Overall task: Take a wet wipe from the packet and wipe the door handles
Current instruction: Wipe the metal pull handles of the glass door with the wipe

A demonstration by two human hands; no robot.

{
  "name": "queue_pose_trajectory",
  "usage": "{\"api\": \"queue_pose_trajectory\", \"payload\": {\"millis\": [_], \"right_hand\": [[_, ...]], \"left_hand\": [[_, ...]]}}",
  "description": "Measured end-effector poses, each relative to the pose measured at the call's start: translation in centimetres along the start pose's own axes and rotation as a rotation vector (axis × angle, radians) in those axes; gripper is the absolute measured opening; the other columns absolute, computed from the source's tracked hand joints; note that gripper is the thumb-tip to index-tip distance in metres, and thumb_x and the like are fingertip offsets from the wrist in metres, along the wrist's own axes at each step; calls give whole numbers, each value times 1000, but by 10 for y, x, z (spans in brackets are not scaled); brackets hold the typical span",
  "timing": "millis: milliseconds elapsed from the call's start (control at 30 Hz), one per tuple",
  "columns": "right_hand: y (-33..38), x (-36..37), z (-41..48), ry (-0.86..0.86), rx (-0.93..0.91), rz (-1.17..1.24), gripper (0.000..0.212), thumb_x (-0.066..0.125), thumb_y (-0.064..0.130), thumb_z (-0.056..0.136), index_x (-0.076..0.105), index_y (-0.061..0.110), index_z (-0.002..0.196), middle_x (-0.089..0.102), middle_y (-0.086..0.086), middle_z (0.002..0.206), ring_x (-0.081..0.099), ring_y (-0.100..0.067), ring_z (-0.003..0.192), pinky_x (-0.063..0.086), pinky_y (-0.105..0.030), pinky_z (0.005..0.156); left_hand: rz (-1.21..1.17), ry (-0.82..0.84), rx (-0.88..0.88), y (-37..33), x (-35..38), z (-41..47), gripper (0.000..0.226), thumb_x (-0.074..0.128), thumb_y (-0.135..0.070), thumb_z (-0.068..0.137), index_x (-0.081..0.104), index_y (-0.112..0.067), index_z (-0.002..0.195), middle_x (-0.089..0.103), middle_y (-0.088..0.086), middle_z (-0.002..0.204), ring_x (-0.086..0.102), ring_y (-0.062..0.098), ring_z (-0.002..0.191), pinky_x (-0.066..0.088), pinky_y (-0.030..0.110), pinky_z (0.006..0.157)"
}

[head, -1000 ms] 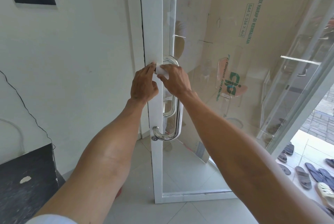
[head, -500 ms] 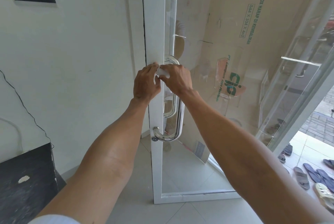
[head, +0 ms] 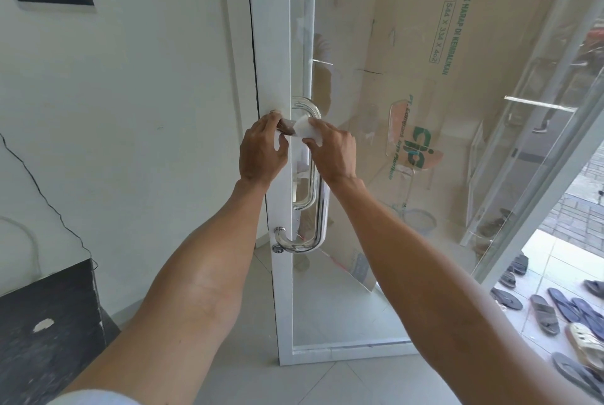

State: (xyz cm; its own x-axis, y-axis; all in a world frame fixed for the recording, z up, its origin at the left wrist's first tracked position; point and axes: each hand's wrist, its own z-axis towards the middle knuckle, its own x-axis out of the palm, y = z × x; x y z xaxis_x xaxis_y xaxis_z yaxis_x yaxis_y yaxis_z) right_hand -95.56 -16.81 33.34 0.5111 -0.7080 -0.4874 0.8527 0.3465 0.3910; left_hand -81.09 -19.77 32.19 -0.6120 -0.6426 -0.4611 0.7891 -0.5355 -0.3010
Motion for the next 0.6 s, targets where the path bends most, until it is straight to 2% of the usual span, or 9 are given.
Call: {"api": "queue_pose_trajectory", "payload": {"millis": [200, 267, 367, 500, 533, 600], "right_hand": [[-15, 12, -21, -56, 315, 132, 41, 76, 32, 78, 68, 16, 115, 75, -7, 88, 68, -28, 74, 55, -38, 73], [-15, 15, -26, -71, 399, 194, 35, 77, 32, 78, 69, 14, 107, 74, -5, 83, 64, -25, 70, 53, -37, 71], [-14, 19, -34, -90, 508, 258, 26, 76, 32, 77, 66, 11, 87, 67, -3, 71, 53, -22, 62, 42, -32, 61], [-19, 26, -51, -41, 619, 266, 26, 75, 32, 77, 64, 10, 84, 63, 0, 71, 49, -18, 64, 36, -24, 58], [-21, 28, -57, -25, 638, 264, 26, 76, 31, 77, 63, 9, 82, 62, 0, 69, 49, -18, 63, 37, -24, 57], [-25, 34, -68, 1, 665, 256, 25, 76, 30, 76, 64, 9, 82, 65, -2, 70, 54, -20, 65, 46, -32, 61]], "left_hand": [[13, -4, 4, 1, 2, -1, 40, 59, -12, 81, 58, -9, 121, 65, 4, 125, 61, 24, 114, 49, 34, 91], [20, -6, 10, 1, 2, 0, 40, 59, -12, 81, 58, -9, 121, 65, 5, 125, 61, 24, 114, 50, 35, 91], [15, -8, 9, 1, 3, 0, 41, 60, -13, 81, 58, -8, 121, 65, 5, 125, 62, 24, 113, 50, 36, 90], [26, -7, 7, 2, 4, -1, 42, 61, -15, 82, 57, -9, 123, 64, 4, 127, 62, 24, 115, 49, 34, 92], [27, -6, 9, 2, 5, -1, 42, 61, -15, 82, 57, -9, 123, 64, 4, 126, 62, 24, 114, 50, 34, 92], [33, -7, 14, 2, 4, 0, 42, 61, -15, 82, 57, -9, 123, 64, 4, 126, 62, 24, 113, 50, 35, 91]]}}
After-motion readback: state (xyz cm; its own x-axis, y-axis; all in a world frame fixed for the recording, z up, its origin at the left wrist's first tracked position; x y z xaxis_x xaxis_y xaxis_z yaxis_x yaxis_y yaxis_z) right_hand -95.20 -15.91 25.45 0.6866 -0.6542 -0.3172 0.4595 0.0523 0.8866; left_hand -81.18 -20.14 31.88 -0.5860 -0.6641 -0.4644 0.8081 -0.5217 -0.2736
